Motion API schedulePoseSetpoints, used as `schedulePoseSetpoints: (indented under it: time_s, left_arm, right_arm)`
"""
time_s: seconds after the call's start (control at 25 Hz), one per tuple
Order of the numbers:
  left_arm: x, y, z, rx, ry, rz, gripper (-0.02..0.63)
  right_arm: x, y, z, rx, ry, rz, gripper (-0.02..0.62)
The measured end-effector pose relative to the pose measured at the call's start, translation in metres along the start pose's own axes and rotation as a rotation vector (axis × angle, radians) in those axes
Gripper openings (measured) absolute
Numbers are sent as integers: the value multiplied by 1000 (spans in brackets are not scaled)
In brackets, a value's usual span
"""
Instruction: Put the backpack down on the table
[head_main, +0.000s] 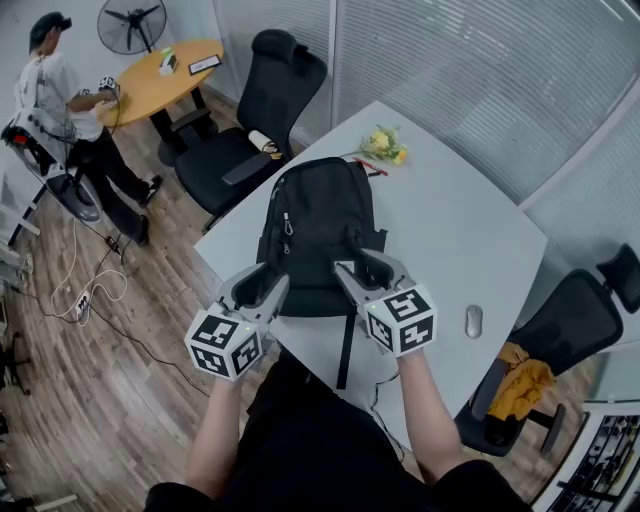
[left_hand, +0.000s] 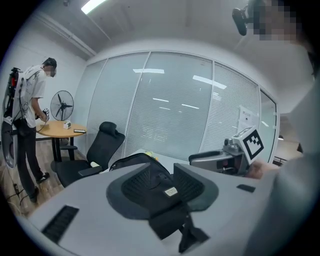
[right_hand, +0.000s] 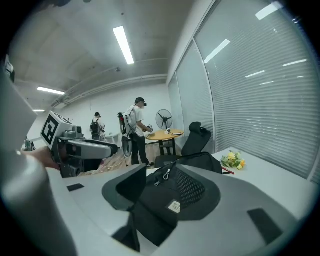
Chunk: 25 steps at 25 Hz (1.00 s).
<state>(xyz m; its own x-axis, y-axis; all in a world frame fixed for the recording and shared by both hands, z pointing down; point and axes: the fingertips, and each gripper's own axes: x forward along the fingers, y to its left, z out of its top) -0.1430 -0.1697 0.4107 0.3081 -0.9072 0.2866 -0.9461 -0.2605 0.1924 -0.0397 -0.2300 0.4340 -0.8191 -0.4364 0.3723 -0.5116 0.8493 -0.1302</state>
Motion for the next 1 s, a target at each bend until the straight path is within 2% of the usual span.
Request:
schedulePoseSetpoints:
  time_s: [0.4, 0.68, 1.0]
  left_arm:
    - [-27, -15, 18, 42, -79, 21, 46]
    - [-26, -33, 22, 89, -90, -16, 21]
    - [-19, -46, 14, 90, -89, -39, 9]
  right_arm:
    - [-28, 31, 25, -31, -111, 26, 95]
    - [-50, 38, 32, -31, -182, 9, 44]
    - [-62, 36, 18, -31, -184, -6, 12]
